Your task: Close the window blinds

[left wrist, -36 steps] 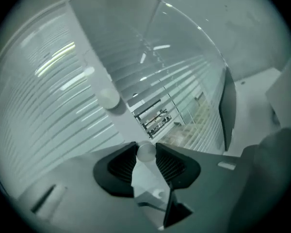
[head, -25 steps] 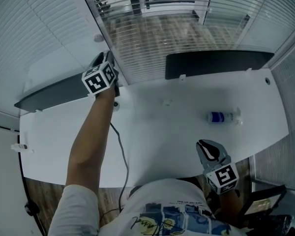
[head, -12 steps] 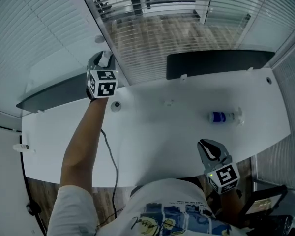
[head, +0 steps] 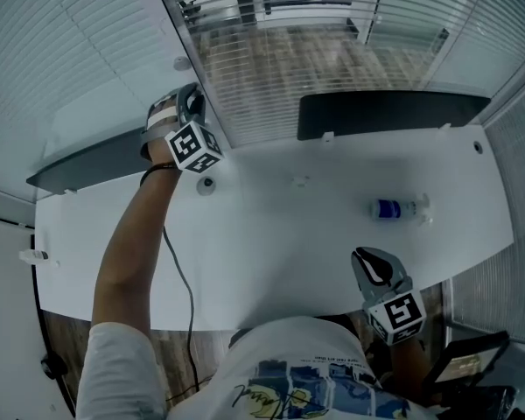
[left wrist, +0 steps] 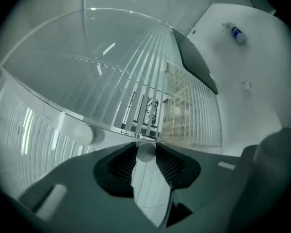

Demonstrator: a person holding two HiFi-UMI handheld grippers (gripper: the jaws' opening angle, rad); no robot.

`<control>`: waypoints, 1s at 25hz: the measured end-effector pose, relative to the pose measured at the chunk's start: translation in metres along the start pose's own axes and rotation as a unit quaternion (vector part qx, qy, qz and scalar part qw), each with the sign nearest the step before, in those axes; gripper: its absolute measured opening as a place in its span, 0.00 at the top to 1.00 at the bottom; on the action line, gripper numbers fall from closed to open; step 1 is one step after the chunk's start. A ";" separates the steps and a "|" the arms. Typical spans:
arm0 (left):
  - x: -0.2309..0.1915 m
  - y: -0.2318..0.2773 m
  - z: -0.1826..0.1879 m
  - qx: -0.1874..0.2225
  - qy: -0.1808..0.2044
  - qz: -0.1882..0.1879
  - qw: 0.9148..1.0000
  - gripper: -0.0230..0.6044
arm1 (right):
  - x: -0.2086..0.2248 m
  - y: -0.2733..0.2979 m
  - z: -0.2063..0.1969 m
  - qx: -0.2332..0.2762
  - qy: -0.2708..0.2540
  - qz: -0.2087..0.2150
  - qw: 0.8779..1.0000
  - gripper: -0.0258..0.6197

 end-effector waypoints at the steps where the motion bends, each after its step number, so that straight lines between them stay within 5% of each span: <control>1: 0.001 0.000 0.001 0.000 -0.002 0.002 1.000 0.75 | 0.000 0.000 -0.001 -0.001 0.000 0.000 1.000 0.93; 5: 0.000 0.000 0.001 0.008 -0.023 0.009 1.000 0.76 | -0.001 0.000 0.000 0.000 0.002 -0.001 1.000 0.93; 10: -0.005 -0.003 -0.003 0.043 -0.139 0.000 0.989 0.76 | -0.001 0.001 0.000 0.001 0.000 -0.001 1.000 0.93; 15: -0.007 -0.004 -0.004 0.067 -0.201 0.006 0.977 0.76 | -0.001 0.001 0.000 0.000 0.001 0.000 1.000 0.93; 25: -0.012 -0.010 -0.010 0.123 -0.380 0.009 0.917 0.76 | 0.004 -0.001 -0.003 -0.001 0.005 -0.004 1.000 0.93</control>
Point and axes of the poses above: the fingertips, and each gripper's own axes: y forward along the fingers, x to its right, z out of its top, the point moved 2 cm from there along -y, backward along the fingers, and after that the axes turned 15 degrees about -z, right-handed, at the moved point
